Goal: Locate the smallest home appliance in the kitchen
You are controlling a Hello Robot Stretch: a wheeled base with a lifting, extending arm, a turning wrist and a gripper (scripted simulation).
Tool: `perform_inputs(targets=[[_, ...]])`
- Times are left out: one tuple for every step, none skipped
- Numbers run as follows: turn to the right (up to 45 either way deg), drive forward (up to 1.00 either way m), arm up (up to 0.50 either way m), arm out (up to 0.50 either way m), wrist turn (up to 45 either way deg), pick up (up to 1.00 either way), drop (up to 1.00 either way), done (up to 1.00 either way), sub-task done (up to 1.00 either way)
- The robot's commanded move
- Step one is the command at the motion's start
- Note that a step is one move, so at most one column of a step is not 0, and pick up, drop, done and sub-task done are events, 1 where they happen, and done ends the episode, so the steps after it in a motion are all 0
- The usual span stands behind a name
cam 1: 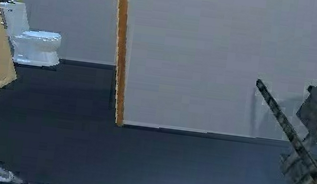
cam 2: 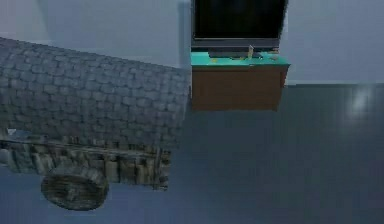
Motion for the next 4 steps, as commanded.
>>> perform_inputs(targets=[[0.0,1.0,0.0,0.0,0.0,0.0,0.0,0.0,0.0],[-18.0,0.0,0.0,0.0,0.0,0.0,0.0,0.0,0.0],[0.0,0.05,0.0,0.0,0.0,0.0,0.0,0.0,0.0],[0.0,0.5,0.0,0.0,0.0,0.0,0.0,0.0,0.0]])
